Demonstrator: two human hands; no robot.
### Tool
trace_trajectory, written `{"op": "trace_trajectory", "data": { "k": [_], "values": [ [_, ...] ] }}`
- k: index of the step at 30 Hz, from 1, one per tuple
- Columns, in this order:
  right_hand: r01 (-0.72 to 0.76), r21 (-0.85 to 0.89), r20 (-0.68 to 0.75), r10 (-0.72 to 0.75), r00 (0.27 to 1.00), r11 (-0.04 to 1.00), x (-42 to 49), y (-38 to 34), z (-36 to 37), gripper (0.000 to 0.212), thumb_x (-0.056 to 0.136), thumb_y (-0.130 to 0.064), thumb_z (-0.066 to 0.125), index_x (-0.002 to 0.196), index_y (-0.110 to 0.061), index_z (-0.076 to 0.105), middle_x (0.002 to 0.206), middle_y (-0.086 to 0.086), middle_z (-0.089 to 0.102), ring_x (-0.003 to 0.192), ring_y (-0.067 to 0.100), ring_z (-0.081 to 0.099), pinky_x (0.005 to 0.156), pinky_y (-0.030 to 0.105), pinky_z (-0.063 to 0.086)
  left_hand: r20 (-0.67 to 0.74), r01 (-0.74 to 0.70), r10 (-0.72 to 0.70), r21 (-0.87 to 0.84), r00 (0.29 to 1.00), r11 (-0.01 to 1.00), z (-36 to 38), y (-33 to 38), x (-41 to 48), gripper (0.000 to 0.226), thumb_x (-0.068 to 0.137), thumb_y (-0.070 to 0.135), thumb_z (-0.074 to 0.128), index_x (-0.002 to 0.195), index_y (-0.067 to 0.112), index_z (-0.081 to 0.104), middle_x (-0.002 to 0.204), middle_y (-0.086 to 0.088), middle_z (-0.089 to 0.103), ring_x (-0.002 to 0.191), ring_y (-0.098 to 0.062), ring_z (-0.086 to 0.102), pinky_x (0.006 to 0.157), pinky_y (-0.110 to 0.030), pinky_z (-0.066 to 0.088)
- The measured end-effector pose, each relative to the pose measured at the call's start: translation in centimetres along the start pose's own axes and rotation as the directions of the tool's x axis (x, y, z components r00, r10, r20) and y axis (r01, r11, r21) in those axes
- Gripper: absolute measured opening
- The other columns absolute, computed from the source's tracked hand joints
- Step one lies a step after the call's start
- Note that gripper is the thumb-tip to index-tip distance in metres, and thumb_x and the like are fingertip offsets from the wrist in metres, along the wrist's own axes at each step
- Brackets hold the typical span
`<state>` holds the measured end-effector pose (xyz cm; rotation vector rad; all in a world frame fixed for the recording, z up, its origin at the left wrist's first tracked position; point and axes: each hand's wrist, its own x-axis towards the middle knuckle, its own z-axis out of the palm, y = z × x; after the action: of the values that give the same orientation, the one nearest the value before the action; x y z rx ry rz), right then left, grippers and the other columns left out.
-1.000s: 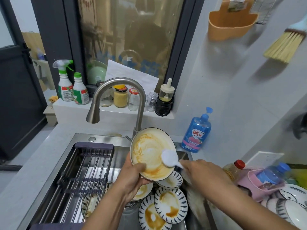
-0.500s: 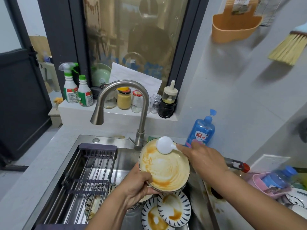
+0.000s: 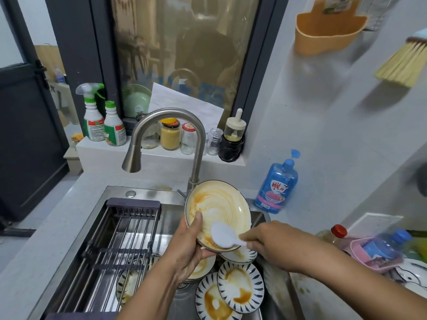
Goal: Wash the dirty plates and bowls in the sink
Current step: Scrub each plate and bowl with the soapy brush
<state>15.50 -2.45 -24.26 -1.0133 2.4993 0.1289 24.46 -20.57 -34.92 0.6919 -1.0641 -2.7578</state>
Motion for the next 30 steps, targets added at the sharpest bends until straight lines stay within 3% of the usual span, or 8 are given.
{"op": "trace_trajectory", "data": {
  "k": [3, 6, 9, 13, 16, 20, 24, 30],
  "values": [
    [0.051, 0.111, -0.002, -0.051, 0.999, 0.993, 0.2, -1.2, -0.1, 0.035, 0.105, -0.044, 0.046, 0.138, -0.045, 0.056, 0.133, -0.009, 0.065, 0.117, 0.016, 0.061, 0.102, 0.039, 0.050, 0.066, 0.085, -0.080, -0.072, 0.995, 0.994, 0.1, -0.1, 0.0, 0.065, 0.096, 0.059, 0.044, 0.142, 0.014, 0.044, 0.123, -0.023, 0.070, 0.109, -0.047, 0.069, 0.083, -0.066, 0.057],
    [0.071, 0.202, -0.068, -0.058, 0.996, 0.977, 0.6, -2.7, 0.1, 0.037, 0.106, -0.044, 0.046, 0.141, -0.041, 0.056, 0.138, -0.008, 0.063, 0.123, 0.017, 0.058, 0.105, 0.038, 0.048, 0.213, 0.177, -0.137, -0.179, 0.967, 0.968, 0.4, -0.3, -0.1, 0.088, 0.089, 0.078, 0.030, 0.141, 0.010, 0.050, 0.131, -0.029, 0.064, 0.120, -0.049, 0.062, 0.100, -0.072, 0.044],
    [0.049, 0.233, -0.126, -0.020, 0.992, 0.971, 1.2, -3.7, 0.2, 0.033, 0.107, -0.041, 0.044, 0.137, -0.038, 0.059, 0.130, 0.000, 0.067, 0.117, 0.024, 0.061, 0.101, 0.043, 0.050, 0.295, 0.187, -0.117, -0.223, 0.948, 0.957, 0.7, -0.7, -0.2, 0.092, 0.086, 0.079, 0.032, 0.143, 0.009, 0.049, 0.138, -0.028, 0.060, 0.127, -0.048, 0.058, 0.105, -0.074, 0.039],
    [-0.021, 0.215, -0.203, 0.066, 0.977, 0.976, 2.1, -4.2, 0.4, 0.037, 0.107, -0.039, 0.040, 0.142, -0.042, 0.052, 0.126, -0.001, 0.068, 0.112, 0.025, 0.062, 0.094, 0.042, 0.052, 0.257, 0.099, -0.055, -0.163, 0.965, 0.982, 0.1, -1.5, -0.3, 0.057, 0.096, 0.035, 0.063, 0.147, 0.023, 0.044, 0.140, -0.022, 0.060, 0.125, -0.048, 0.059, 0.087, -0.073, 0.052],
    [-0.037, 0.176, -0.224, 0.077, 0.972, 0.984, 2.3, -4.2, 0.1, 0.038, 0.107, -0.039, 0.040, 0.143, -0.047, 0.046, 0.123, -0.001, 0.067, 0.109, 0.026, 0.063, 0.090, 0.042, 0.054, 0.205, 0.053, -0.044, -0.036, 0.978, 0.998, -0.7, -1.6, -0.3, 0.066, 0.089, -0.004, 0.069, 0.142, 0.029, 0.048, 0.136, -0.022, 0.062, 0.118, -0.049, 0.064, 0.080, -0.071, 0.055],
    [-0.113, -0.093, -0.267, 0.084, 0.960, 0.989, 1.8, -3.8, -0.4, 0.058, 0.105, -0.015, 0.040, 0.153, -0.044, 0.028, 0.126, 0.006, 0.057, 0.112, 0.033, 0.061, 0.080, 0.040, 0.048, 0.154, 0.010, -0.022, 0.074, 0.988, 0.997, -1.0, -1.2, -0.5, 0.076, 0.085, -0.021, 0.060, 0.141, 0.029, 0.046, 0.133, -0.021, 0.059, 0.113, -0.045, 0.067, 0.080, -0.065, 0.058],
    [-0.212, -0.180, -0.270, 0.159, 0.950, 0.961, 1.5, -2.0, -0.9, 0.059, 0.099, -0.004, 0.044, 0.148, -0.037, 0.037, 0.124, 0.006, 0.059, 0.107, 0.031, 0.063, 0.072, 0.036, 0.044, 0.119, -0.076, 0.068, 0.058, 0.990, 0.995, -1.1, -0.5, -0.6, 0.069, 0.089, -0.003, 0.069, 0.140, 0.039, 0.047, 0.136, -0.015, 0.057, 0.116, -0.040, 0.066, 0.079, -0.061, 0.059],
    [-0.102, -0.063, -0.030, 0.101, 0.994, 0.993, 0.6, -0.5, 0.9, 0.026, 0.104, -0.030, 0.047, 0.127, -0.034, 0.059, 0.116, -0.001, 0.068, 0.101, 0.021, 0.065, 0.087, 0.040, 0.055, 0.027, -0.184, 0.182, 0.091, 0.983, 0.979, -1.0, 0.4, -0.1, 0.057, 0.097, 0.023, 0.064, 0.144, 0.049, 0.044, 0.141, -0.006, 0.056, 0.122, -0.036, 0.062, 0.082, -0.066, 0.057]
  ]
}}
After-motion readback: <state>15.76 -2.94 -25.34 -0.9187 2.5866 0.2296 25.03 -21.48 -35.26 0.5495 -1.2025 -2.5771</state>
